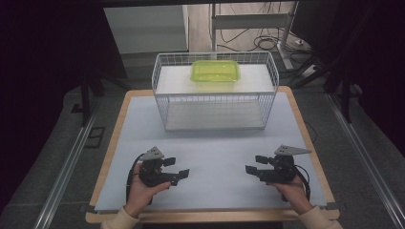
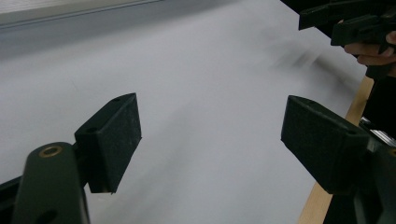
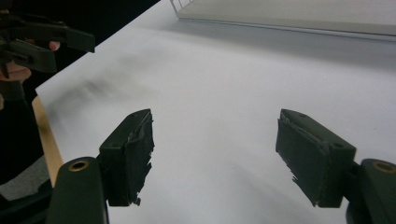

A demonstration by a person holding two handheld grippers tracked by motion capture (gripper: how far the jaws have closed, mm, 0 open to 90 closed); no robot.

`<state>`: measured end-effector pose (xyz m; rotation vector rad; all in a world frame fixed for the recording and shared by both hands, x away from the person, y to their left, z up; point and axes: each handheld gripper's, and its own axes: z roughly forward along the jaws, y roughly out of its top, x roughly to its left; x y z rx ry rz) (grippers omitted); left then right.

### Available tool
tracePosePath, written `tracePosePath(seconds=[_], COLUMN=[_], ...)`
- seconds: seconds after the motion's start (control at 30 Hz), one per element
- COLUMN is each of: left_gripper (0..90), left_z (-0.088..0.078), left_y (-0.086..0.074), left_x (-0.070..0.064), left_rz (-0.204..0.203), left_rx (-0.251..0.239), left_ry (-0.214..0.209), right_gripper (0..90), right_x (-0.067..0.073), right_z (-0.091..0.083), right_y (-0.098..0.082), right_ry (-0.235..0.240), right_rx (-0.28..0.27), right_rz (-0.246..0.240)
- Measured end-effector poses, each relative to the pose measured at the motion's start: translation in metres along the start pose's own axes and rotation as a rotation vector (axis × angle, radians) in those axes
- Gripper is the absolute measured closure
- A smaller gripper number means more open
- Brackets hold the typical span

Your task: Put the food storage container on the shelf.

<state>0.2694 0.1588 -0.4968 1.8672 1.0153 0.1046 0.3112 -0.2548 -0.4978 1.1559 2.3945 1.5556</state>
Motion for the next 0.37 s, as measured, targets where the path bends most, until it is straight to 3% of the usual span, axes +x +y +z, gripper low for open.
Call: tracePosePath(seconds=[0.37], left_gripper=[20.0], left_z=[0.0005], left_y=[-0.0018], left_x=[0.0044], left_rz=[-0.015], left_rx=[0.001], left_ry=[0.001], right_gripper=[27.2], right_x=[0.0009], right_z=[-0.0036], right_y=[0.0003], right_ry=[-0.031], right_rx=[-0.035], right_rz=[-0.045])
